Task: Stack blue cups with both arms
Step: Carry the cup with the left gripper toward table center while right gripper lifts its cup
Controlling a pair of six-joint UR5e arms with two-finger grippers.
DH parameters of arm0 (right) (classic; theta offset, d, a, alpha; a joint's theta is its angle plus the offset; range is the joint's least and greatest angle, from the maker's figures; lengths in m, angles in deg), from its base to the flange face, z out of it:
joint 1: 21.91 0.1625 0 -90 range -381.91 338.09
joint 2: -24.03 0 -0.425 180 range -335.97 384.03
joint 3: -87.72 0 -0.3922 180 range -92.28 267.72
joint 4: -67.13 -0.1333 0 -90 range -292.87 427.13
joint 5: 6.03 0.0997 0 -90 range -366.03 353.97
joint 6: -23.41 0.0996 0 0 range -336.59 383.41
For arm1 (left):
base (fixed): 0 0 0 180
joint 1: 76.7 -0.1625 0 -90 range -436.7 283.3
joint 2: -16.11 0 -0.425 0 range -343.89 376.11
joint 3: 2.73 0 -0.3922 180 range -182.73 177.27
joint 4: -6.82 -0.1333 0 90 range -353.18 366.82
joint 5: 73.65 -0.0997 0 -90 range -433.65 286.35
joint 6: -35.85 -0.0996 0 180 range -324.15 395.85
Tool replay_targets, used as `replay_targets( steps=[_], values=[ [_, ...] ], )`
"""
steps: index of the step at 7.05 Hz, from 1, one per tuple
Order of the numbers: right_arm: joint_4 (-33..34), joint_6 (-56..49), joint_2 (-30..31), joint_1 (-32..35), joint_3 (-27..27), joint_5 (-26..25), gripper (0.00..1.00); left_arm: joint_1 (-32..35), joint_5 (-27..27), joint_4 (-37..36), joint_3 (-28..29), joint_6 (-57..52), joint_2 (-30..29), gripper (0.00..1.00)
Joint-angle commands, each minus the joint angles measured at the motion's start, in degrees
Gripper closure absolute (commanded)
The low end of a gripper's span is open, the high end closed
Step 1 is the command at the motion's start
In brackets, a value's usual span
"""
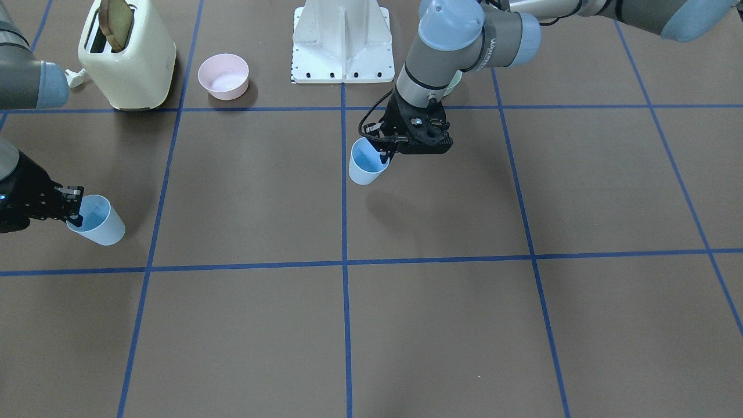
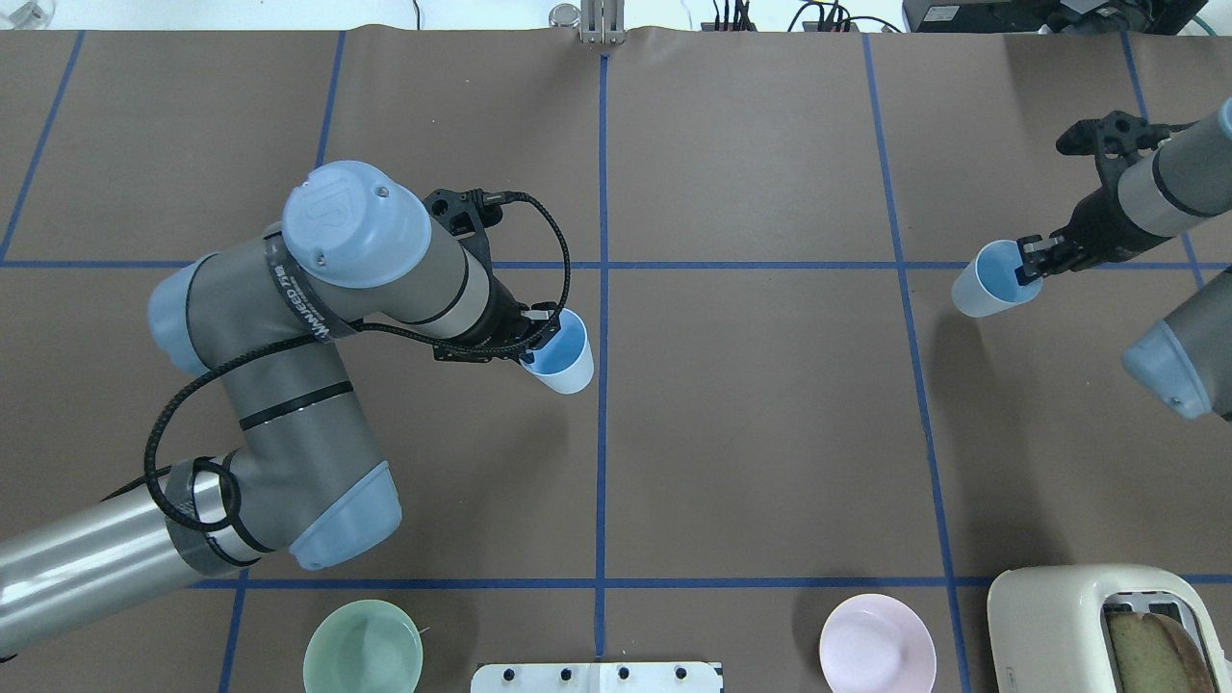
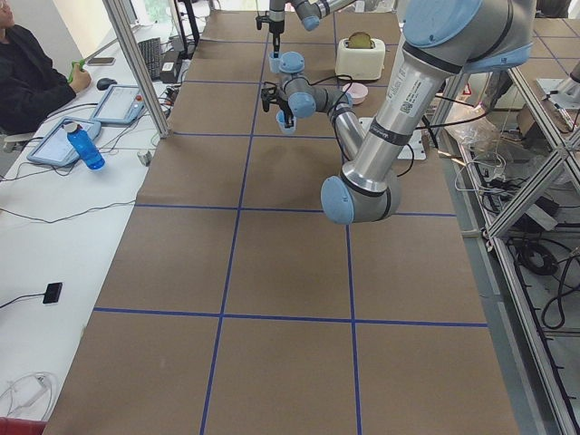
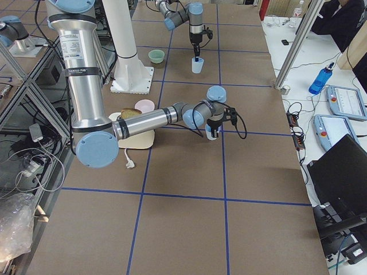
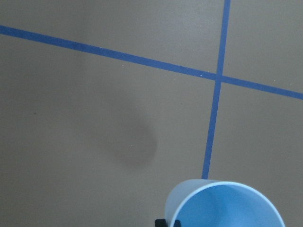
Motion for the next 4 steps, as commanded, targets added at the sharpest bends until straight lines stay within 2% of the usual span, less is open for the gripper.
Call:
replay_targets(
  steps=[1, 3, 4],
  values=[
    [11.3, 0.2, -7.4, 1.2, 1.7, 0.7, 1.00, -2.9, -3.5, 0.0, 2.2, 1.2, -1.7, 1.00],
    [14.2, 0.1, -10.2, 1.5, 1.6, 0.7, 1.00, -4.3, -4.8, 0.0, 4.2, 2.3, -3.2, 1.00],
    [14.5, 0.1, -10.4, 1.6, 1.6, 0.7, 1.00, -5.6, -7.9, 0.3, 4.5, 3.4, -3.5, 1.00]
  ],
)
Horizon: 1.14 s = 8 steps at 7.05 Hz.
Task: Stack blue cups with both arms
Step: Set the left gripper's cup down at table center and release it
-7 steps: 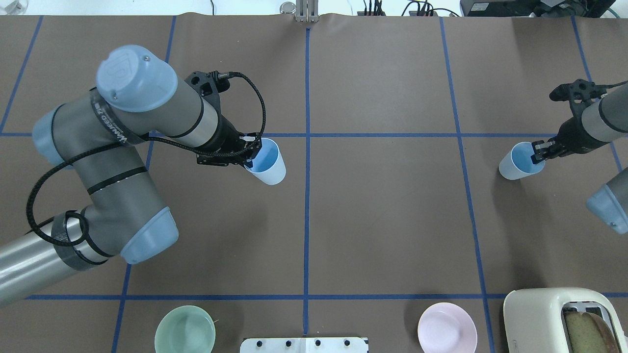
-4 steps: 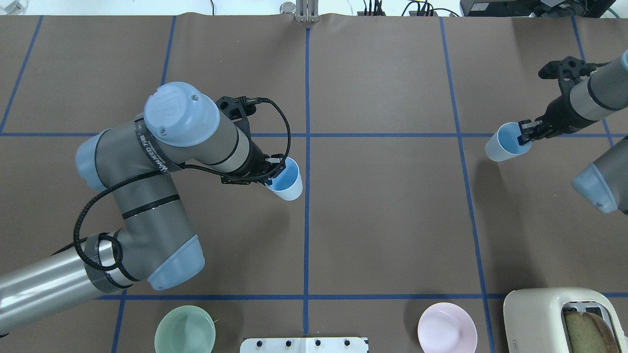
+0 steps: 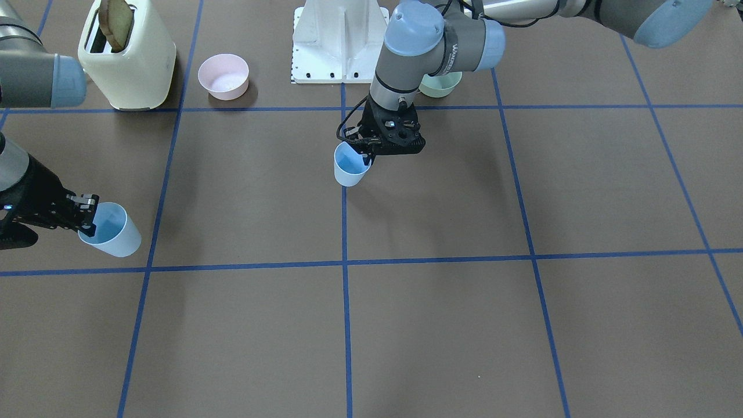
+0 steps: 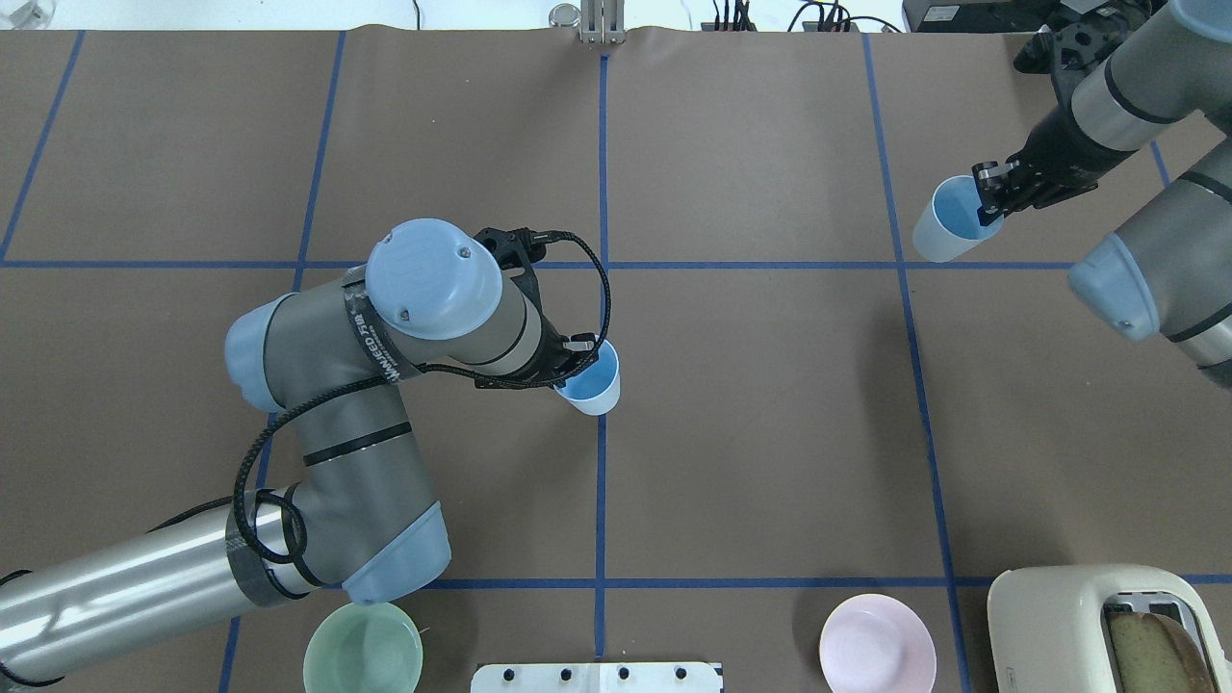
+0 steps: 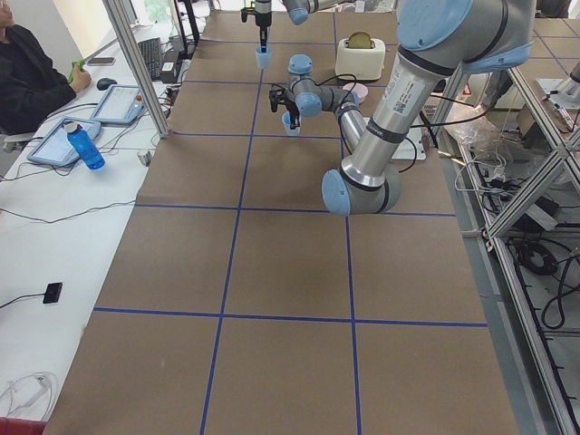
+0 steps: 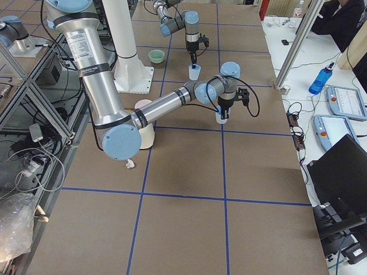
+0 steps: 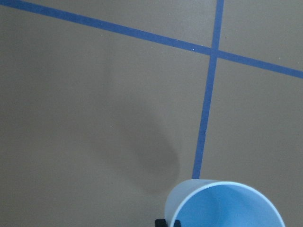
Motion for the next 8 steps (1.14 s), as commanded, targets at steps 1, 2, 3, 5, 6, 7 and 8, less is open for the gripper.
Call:
replay_targets(
  steps=[1, 2, 3, 5, 6, 7, 8],
  values=[
    [0.9, 0.0, -0.8, 0.2, 0.0, 0.0, 1.00, -1.5, -2.8, 0.1, 0.7, 1.0, -0.5, 1.00],
    [0.9, 0.0, -0.7, 0.2, 0.1, 0.1, 1.00, -1.6, -2.9, 0.0, 1.1, 1.0, -0.5, 1.00],
    [0.8, 0.0, -0.7, 0.2, 0.1, 0.6, 1.00, -2.4, -4.2, 0.1, 1.8, 1.0, -0.6, 1.00],
    [0.9, 0.0, -0.7, 0.2, 0.0, 0.6, 1.00, -2.8, -4.8, 0.4, 1.9, 1.0, -0.7, 1.00],
    [0.9, 0.0, -0.7, 0.2, 0.1, 0.6, 1.00, -2.8, -4.8, 0.6, 1.9, 0.8, -0.7, 1.00],
    [0.9, 0.0, -0.7, 0.2, 0.1, 0.6, 1.00, -2.8, -4.8, 0.7, 1.9, 0.8, -0.6, 1.00],
    [0.8, 0.0, -0.7, 0.2, 0.0, 0.6, 1.00, -2.8, -4.8, 0.7, 1.9, 0.8, -0.6, 0.62]
  ],
)
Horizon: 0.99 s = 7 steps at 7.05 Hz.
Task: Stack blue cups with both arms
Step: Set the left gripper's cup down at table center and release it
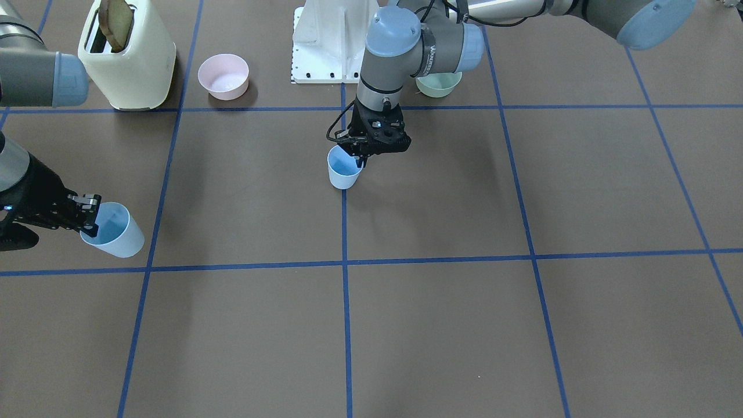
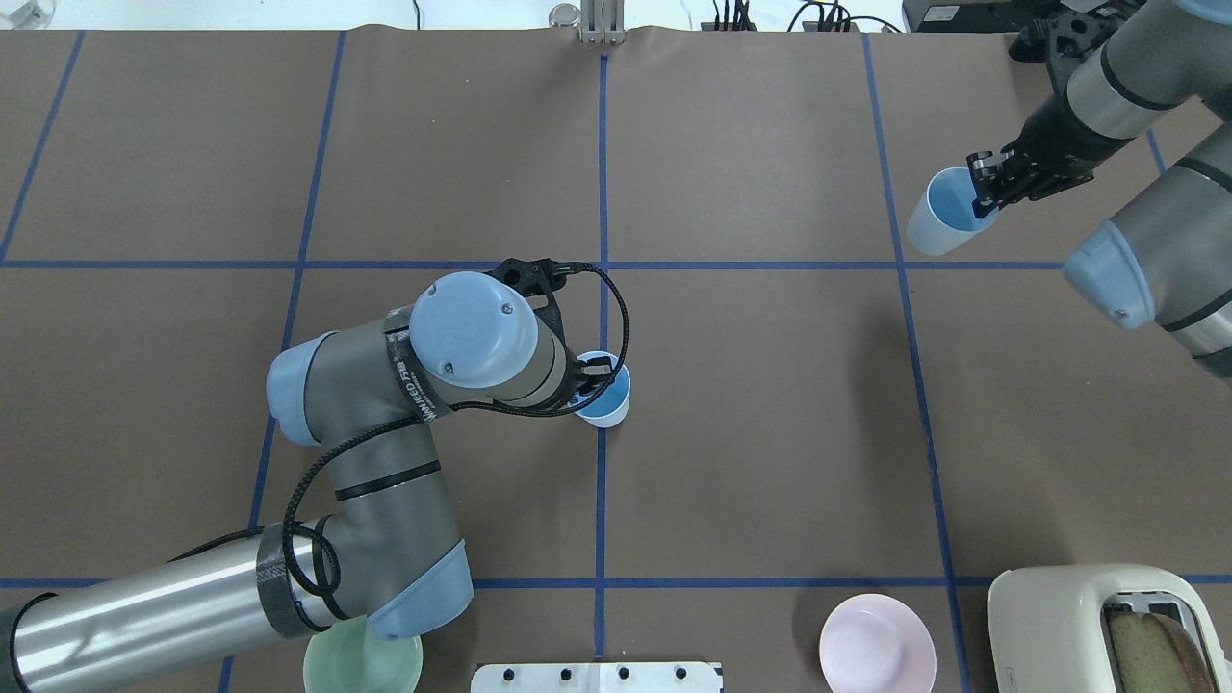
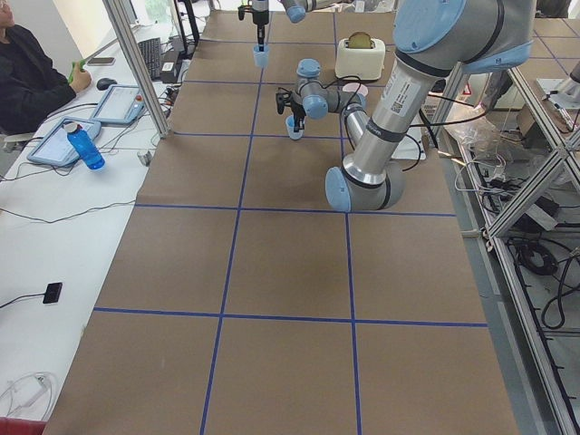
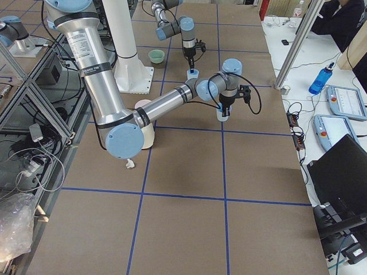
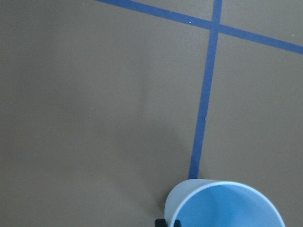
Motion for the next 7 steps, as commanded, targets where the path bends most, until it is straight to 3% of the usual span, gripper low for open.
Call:
replay_targets(
  steps=[1, 2, 3, 4, 6, 7],
  values=[
    [-0.1, 0.0, 0.0, 0.0, -0.1, 0.0, 1.00, 0.0, 0.0, 0.1, -0.1, -0.1, 0.1, 0.49],
    [-0.1, 0.0, 0.0, 0.0, 0.0, 0.0, 1.00, 0.0, 0.0, 0.2, -0.2, -0.2, 0.1, 0.31],
    [-0.1, 0.1, -0.1, 0.0, 0.0, 0.7, 1.00, 0.1, 0.2, 0.2, -0.5, -0.4, 0.1, 0.23],
    [-0.1, 0.1, -0.2, 0.7, 0.0, 1.5, 1.00, 0.2, 0.6, -0.1, -2.7, -0.6, 0.3, 0.03],
    [0.0, 1.4, -0.9, 1.0, 0.2, 2.3, 1.00, 2.9, 3.0, -1.2, -8.1, -5.7, 2.9, 0.02],
    [0.1, 4.5, -1.1, 1.0, 1.9, 2.4, 1.00, 7.1, 8.4, -1.7, -10.3, -6.9, 5.0, 0.02]
  ],
)
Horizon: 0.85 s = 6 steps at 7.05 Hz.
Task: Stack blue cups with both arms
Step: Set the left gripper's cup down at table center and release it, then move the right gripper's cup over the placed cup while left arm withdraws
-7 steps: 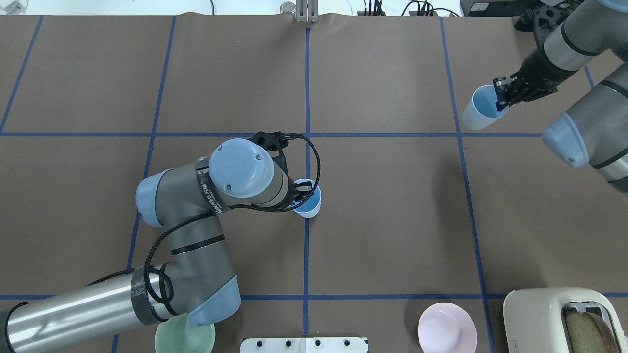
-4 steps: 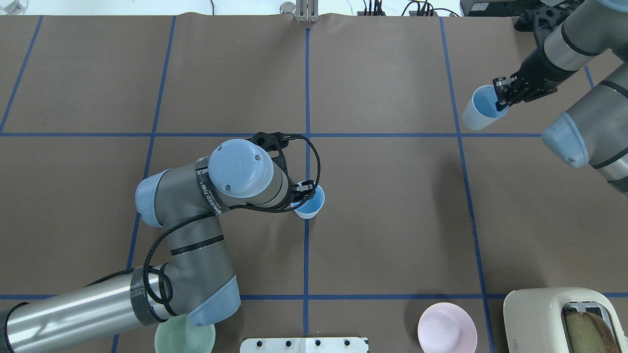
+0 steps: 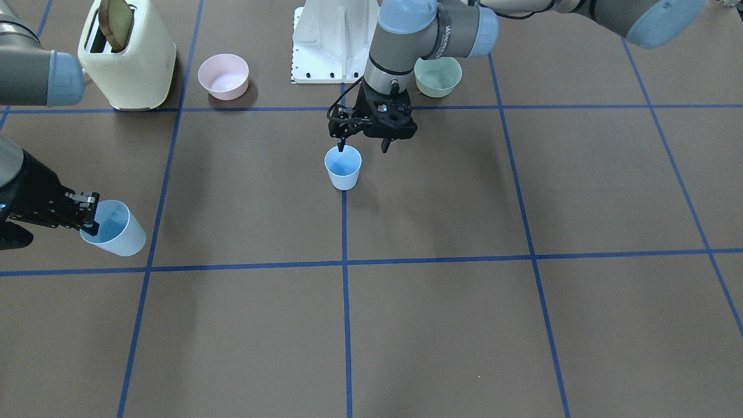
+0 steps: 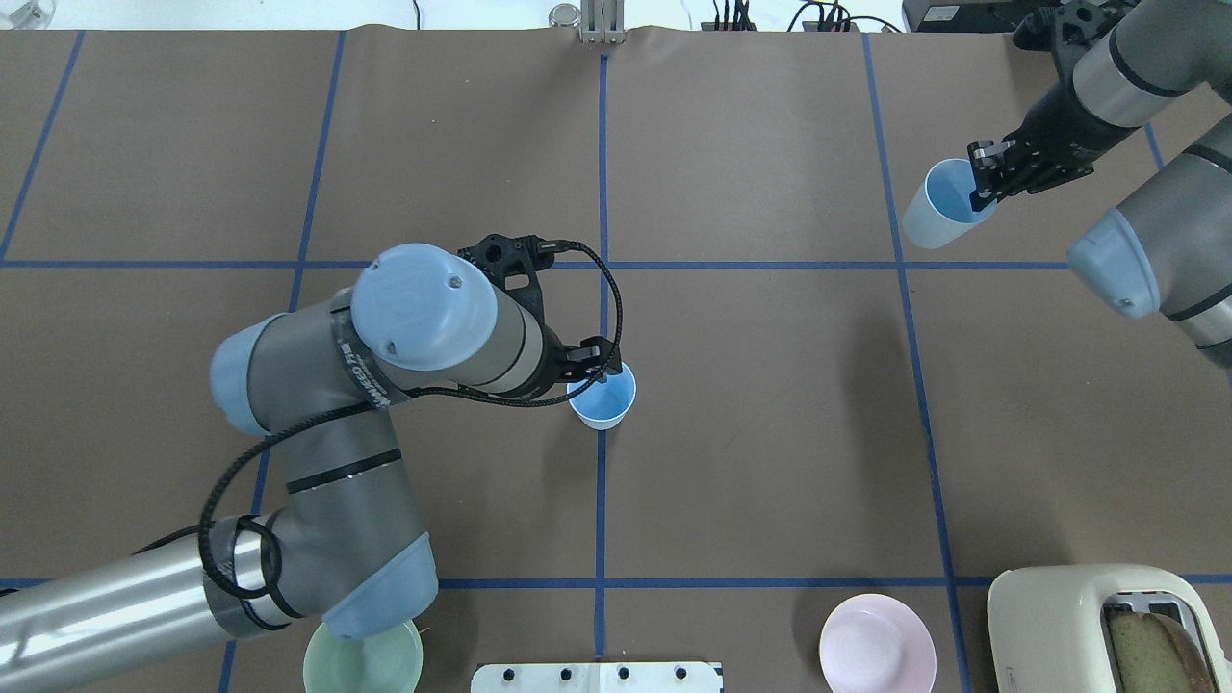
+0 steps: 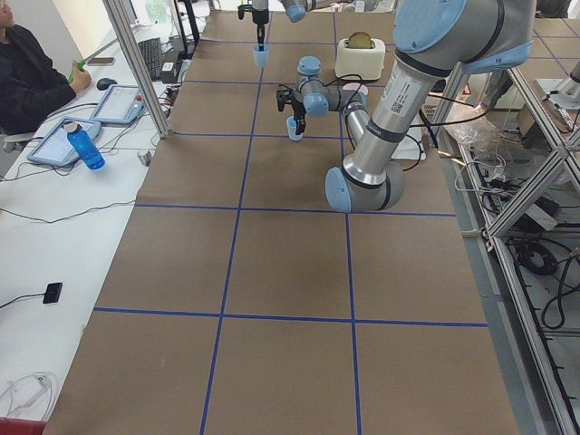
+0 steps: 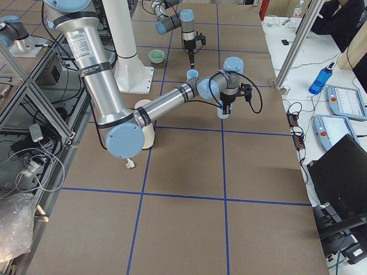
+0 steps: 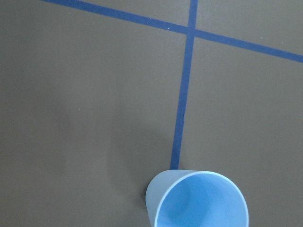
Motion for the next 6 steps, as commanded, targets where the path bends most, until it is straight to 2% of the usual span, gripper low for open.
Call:
replay_targets(
  steps=[1, 2, 4, 6],
  values=[
    [0.1, 9.7, -0.5, -1.9, 4.1, 0.2, 1.00, 8.2, 8.7, -0.9, -5.0, -7.5, 4.3, 0.02],
    [0.1, 15.4, -2.4, -4.7, 5.1, -0.6, 1.00, 12.5, 12.0, -1.7, -6.2, -13.8, 6.0, 0.02],
    [0.1, 27.5, -7.7, -13.3, 5.9, -6.3, 1.00, 20.3, 17.2, -1.6, -6.8, -22.6, 10.7, 0.02],
    [0.2, 34.8, -11.3, -17.2, 5.9, -9.3, 1.00, 27.8, 22.5, -1.2, -8.8, -33.8, 18.2, 0.02]
  ],
)
